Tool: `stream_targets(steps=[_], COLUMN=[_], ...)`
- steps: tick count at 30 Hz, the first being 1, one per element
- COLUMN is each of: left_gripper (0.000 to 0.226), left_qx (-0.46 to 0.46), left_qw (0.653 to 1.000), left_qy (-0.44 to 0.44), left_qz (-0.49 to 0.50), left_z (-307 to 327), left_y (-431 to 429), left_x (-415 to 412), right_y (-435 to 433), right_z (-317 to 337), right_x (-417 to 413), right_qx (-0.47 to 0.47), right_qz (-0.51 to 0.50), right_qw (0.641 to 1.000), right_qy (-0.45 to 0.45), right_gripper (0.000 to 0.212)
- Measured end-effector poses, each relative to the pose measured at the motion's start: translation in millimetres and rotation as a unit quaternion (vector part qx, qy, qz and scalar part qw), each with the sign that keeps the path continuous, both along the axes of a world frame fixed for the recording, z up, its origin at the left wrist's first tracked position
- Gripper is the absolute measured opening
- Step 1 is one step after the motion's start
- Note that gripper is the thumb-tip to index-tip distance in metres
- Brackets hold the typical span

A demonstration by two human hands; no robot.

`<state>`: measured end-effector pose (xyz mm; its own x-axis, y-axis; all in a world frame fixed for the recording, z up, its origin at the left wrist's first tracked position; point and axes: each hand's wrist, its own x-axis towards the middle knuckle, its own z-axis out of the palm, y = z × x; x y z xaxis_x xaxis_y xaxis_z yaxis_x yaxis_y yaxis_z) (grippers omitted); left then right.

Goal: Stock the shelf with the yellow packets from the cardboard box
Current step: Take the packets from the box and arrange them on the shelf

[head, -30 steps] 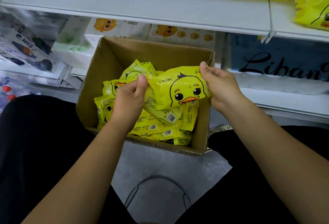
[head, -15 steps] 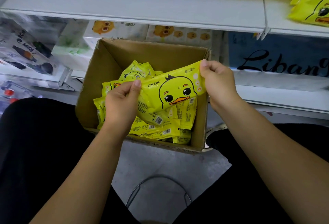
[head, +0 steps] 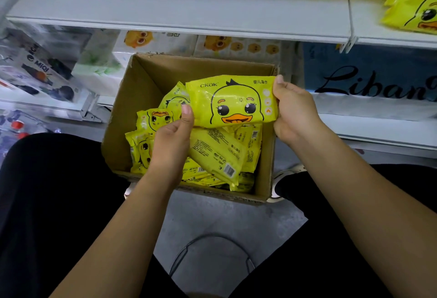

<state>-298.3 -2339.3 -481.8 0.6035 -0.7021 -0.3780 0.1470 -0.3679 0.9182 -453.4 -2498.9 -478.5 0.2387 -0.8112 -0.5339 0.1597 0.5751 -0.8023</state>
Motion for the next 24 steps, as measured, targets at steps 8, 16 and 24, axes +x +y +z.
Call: stream_targets(steps=[8,16,24], left_gripper=[0.060,0.046,0.063], left_qx=[-0.062,-0.085,-0.063], left_qw=[0.995,0.988,0.995], left_qy=[0.020,0.057,0.045], left_qz=[0.082,0.117,0.061], left_z=[3,21,34], left_y=[-8,-20,-36], left_x=[-4,-9,-9], right_y=[4,0,-19], right_z=[3,6,22], right_x=[-10,-15,-24], right_qx=[-0.043,-0.132,-0.109], right_qz=[0.200,0.213,0.195], right_qw=[0.976,0.967,0.969], right_qy=[-0.073,-0.040,-0.105], right_gripper=[0.035,0.032,0.025])
